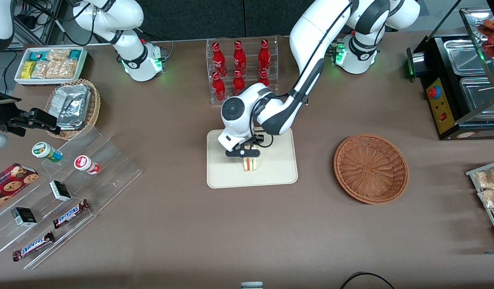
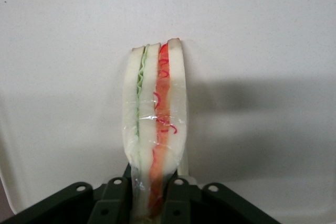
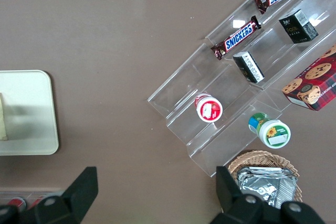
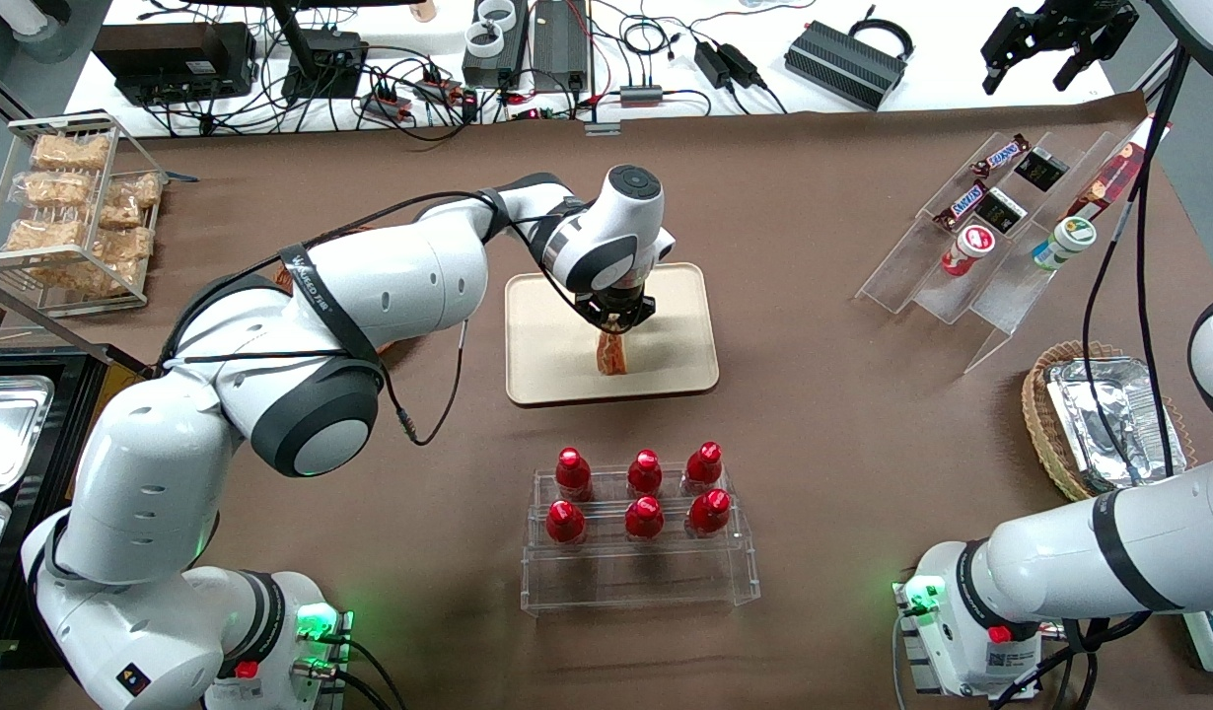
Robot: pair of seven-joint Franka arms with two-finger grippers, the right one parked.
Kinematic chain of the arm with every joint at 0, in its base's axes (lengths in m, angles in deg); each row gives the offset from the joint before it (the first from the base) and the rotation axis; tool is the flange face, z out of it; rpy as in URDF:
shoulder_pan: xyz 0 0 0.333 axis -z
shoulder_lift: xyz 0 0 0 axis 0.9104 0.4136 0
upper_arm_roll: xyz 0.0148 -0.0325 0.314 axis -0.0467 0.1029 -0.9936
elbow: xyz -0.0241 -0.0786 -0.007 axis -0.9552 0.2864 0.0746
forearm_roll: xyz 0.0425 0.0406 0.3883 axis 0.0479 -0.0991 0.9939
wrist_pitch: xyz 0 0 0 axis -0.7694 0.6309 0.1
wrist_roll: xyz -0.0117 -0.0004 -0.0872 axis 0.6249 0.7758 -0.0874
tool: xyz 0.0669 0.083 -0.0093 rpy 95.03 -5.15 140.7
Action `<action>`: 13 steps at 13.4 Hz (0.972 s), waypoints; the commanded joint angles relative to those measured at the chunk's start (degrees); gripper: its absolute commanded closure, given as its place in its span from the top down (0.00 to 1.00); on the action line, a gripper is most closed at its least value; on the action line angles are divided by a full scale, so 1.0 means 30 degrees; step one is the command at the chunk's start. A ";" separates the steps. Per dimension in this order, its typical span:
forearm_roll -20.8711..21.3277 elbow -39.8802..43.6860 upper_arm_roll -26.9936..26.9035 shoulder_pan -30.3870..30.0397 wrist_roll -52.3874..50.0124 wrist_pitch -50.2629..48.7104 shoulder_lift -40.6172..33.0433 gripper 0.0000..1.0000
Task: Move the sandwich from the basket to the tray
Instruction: 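Lower the sandwich onto the tray and open the left gripper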
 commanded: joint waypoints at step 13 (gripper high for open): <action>-0.0407 0.0411 -0.0185 -0.3822 -0.1782 -0.7171 -0.7300 1.00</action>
